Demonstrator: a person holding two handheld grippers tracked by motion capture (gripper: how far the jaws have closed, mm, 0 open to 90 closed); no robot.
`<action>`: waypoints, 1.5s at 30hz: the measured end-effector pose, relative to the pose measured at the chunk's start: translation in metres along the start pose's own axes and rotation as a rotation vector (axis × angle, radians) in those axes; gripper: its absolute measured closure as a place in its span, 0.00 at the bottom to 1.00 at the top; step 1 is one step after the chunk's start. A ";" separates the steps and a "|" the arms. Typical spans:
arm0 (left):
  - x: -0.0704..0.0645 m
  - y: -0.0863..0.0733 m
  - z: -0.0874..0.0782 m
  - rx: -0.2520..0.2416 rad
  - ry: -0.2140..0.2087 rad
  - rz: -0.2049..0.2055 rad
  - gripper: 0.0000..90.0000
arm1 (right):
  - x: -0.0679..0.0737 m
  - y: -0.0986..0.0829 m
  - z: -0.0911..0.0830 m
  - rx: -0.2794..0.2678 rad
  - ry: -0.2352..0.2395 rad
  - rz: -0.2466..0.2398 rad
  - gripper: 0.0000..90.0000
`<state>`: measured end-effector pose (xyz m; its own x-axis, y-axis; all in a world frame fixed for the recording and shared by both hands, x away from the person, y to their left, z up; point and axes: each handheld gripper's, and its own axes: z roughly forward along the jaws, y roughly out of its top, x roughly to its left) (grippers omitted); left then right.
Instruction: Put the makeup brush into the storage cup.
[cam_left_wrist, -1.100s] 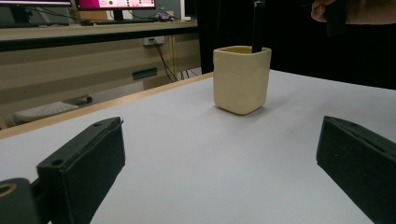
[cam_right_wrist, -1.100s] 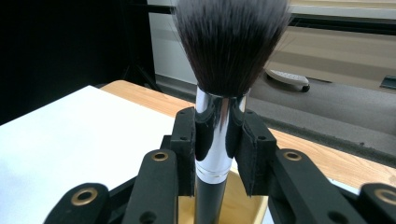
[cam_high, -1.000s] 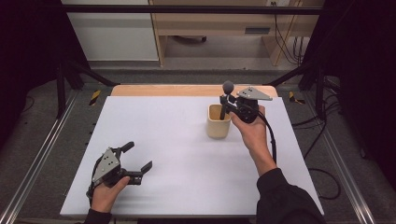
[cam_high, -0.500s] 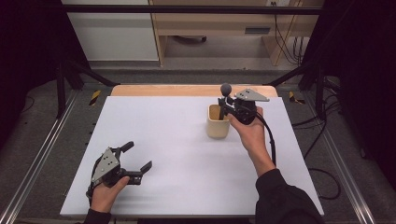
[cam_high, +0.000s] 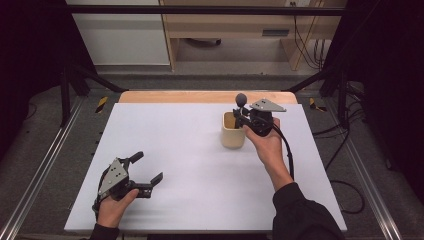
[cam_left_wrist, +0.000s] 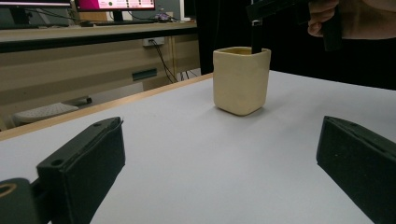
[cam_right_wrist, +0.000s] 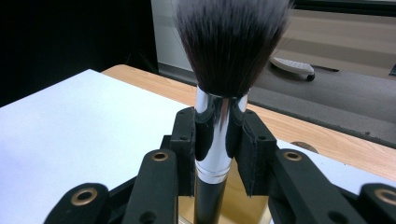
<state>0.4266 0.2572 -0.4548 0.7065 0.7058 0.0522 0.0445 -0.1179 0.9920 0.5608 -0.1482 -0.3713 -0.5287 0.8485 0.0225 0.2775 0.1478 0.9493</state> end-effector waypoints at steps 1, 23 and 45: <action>0.000 0.000 0.000 0.001 0.000 0.000 0.01 | 0.000 0.000 0.000 0.001 0.000 -0.003 0.78; -0.001 0.001 0.000 0.002 0.003 0.004 0.01 | 0.002 -0.001 -0.013 0.012 -0.009 0.000 0.16; 0.002 0.001 -0.004 0.001 0.012 0.007 0.01 | 0.004 -0.012 -0.030 0.029 -0.036 -0.018 0.06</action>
<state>0.4254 0.2608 -0.4534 0.6983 0.7133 0.0601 0.0407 -0.1234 0.9915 0.5313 -0.1620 -0.3728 -0.5045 0.8634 -0.0063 0.2919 0.1774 0.9398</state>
